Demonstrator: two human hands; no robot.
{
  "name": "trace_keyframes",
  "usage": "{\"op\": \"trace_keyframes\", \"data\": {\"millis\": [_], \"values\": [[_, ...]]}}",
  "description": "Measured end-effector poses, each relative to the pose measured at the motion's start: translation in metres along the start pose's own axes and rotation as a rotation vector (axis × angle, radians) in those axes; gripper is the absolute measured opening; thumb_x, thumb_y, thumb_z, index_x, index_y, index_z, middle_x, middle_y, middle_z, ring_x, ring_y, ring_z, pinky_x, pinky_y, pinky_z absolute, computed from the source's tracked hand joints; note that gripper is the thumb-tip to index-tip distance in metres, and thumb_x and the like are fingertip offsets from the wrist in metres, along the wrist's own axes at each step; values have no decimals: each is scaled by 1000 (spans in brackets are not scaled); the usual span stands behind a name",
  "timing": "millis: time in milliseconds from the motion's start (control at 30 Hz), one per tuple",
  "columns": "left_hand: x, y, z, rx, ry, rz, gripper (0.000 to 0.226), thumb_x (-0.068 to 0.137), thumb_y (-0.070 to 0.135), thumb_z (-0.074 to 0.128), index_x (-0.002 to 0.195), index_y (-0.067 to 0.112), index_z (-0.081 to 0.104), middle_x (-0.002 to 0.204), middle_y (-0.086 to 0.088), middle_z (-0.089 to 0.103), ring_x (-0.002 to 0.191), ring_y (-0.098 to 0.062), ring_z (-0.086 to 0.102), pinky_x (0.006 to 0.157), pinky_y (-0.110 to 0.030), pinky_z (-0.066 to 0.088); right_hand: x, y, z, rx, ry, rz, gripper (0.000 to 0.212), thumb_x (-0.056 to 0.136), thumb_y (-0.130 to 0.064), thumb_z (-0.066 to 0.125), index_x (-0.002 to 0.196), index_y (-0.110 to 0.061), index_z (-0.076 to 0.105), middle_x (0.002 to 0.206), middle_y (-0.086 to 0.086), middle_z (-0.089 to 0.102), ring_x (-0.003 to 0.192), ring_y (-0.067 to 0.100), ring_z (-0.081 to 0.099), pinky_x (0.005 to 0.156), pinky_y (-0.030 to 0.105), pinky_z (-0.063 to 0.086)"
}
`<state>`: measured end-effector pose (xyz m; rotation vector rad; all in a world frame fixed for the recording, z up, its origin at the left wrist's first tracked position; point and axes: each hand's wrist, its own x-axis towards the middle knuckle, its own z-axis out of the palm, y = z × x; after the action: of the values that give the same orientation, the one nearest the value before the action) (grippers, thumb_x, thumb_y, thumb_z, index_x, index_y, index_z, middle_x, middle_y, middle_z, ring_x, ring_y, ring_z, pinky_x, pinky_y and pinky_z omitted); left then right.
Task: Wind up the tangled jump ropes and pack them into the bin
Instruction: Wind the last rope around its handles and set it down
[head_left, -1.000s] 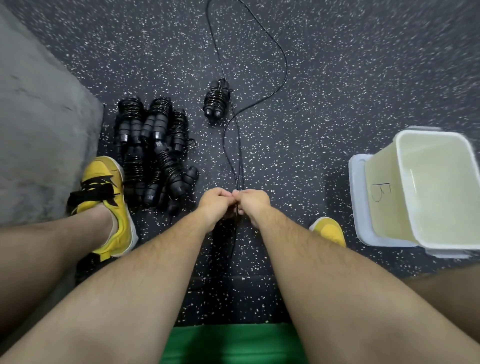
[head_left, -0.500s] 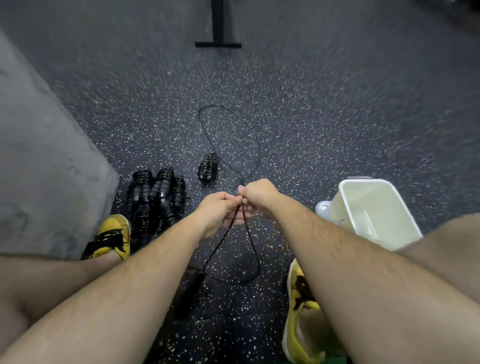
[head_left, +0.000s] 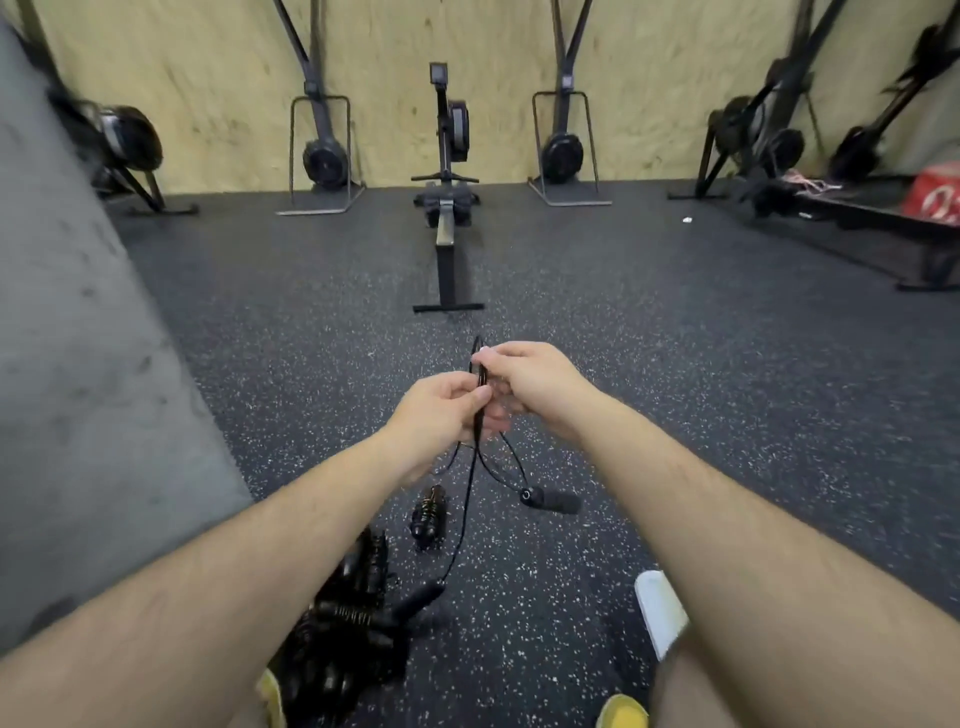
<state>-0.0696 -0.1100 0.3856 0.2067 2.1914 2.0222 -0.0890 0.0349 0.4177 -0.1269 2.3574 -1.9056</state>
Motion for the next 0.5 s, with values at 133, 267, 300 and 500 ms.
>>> {"op": "trace_keyframes", "data": {"millis": [133, 267, 300, 500], "values": [[17, 27, -7, 14, 36, 82, 21, 104, 7, 53, 110, -3, 70, 105, -22, 74, 92, -32, 75, 88, -42, 61, 6, -15, -1, 118, 14, -57, 21, 95, -19, 67, 105, -1, 70, 76, 3, 66, 59, 8, 61, 53, 21, 52], [30, 14, -17, 87, 24, 62, 21, 104, 12, 55, 111, 0, 71, 103, -16, 77, 95, -28, 76, 97, -45, 57, 23, -17, 6, 21, 142, -52, 11, 92, -21, 70, 92, -10, 73, 79, -2, 68, 66, 7, 60, 54, 16, 47], [32, 10, -21, 135, 6, 53, 22, 104, 14, 55, 109, 0, 71, 101, -13, 77, 96, -26, 75, 99, -47, 55, 28, -17, 8, -1, 168, -53, 10, 91, -23, 71, 93, -13, 73, 83, -5, 68, 70, 4, 59, 58, 18, 47], [40, 5, -50, 230, 53, 55, 16, 100, 17, 61, 100, 6, 73, 94, -12, 77, 91, -34, 75, 94, -61, 54, 54, -15, 22, 17, 106, -56, 20, 92, -31, 69, 102, -15, 74, 66, -17, 61, 61, 0, 53, 63, 19, 41]]}}
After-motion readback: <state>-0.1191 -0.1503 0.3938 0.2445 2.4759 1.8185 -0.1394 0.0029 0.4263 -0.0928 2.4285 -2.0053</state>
